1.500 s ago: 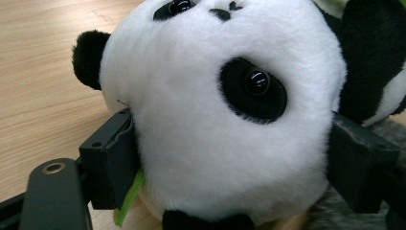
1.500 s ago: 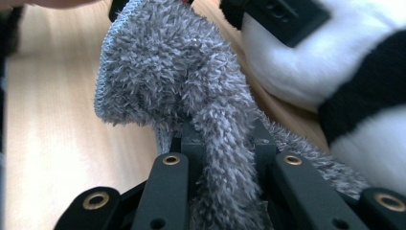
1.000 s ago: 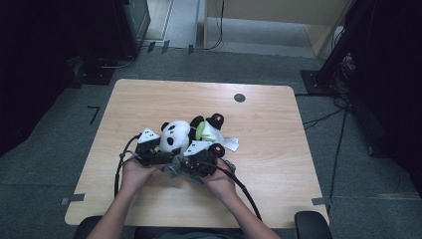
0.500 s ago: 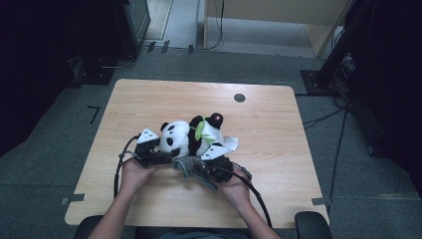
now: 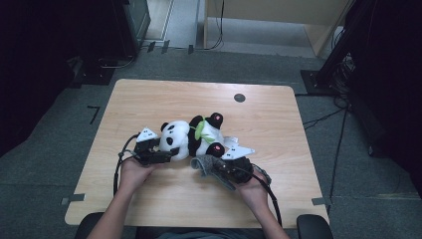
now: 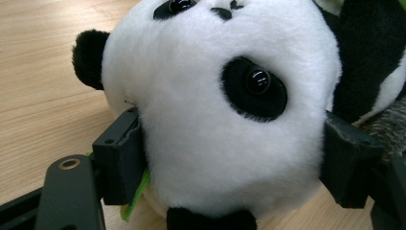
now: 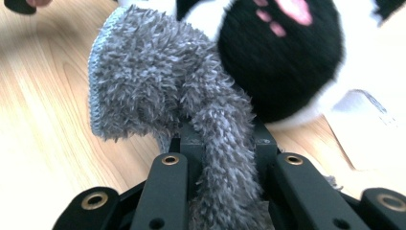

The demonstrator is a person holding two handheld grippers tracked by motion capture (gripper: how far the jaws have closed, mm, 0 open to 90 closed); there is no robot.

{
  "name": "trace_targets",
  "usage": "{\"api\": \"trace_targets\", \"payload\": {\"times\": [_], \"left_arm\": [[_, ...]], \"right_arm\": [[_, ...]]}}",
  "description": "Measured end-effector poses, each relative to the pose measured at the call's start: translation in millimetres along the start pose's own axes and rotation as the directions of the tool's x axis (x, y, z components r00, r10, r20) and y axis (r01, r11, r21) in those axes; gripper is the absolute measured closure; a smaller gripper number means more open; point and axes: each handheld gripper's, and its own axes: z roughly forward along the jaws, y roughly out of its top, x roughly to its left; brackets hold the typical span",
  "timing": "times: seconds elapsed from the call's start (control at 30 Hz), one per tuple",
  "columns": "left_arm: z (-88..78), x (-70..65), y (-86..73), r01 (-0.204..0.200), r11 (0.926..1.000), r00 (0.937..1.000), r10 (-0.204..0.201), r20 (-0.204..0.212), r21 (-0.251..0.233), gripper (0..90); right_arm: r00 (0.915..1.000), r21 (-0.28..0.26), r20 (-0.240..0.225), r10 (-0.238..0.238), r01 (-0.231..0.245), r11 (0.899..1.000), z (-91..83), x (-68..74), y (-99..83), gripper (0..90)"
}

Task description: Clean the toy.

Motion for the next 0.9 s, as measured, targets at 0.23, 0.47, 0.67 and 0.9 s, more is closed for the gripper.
{"api": "trace_targets", "payload": {"times": [0.23,0.47,0.67,0.9], "left_arm": [[0.5,1.0,0.0,-0.011,0.9999,0.9999,0.011,0.008,0.0,20.0],[0.9,1.0,0.1,-0.006,1.0,1.0,0.006,0.005,-0.004,18.3],[1.0,0.8,-0.1,-0.007,1.0,1.0,0.007,0.004,-0.004,17.5],[1.3,0.8,0.1,0.001,1.0,1.0,-0.001,0.006,-0.006,15.8]], "right_arm": [[0.9998,0.022,0.012,0.015,-0.015,1.0,-10.5,-11.3,-9.4,74.8],[0.9978,-0.002,0.014,0.065,-0.065,0.998,-25.9,-31.4,-15.8,74.3],[0.9987,-0.034,0.021,0.047,-0.046,0.998,-31.7,-46.1,-18.5,74.3],[0.9961,-0.057,0.038,0.079,-0.077,0.995,-33.8,-65.3,-15.9,74.3]]}}
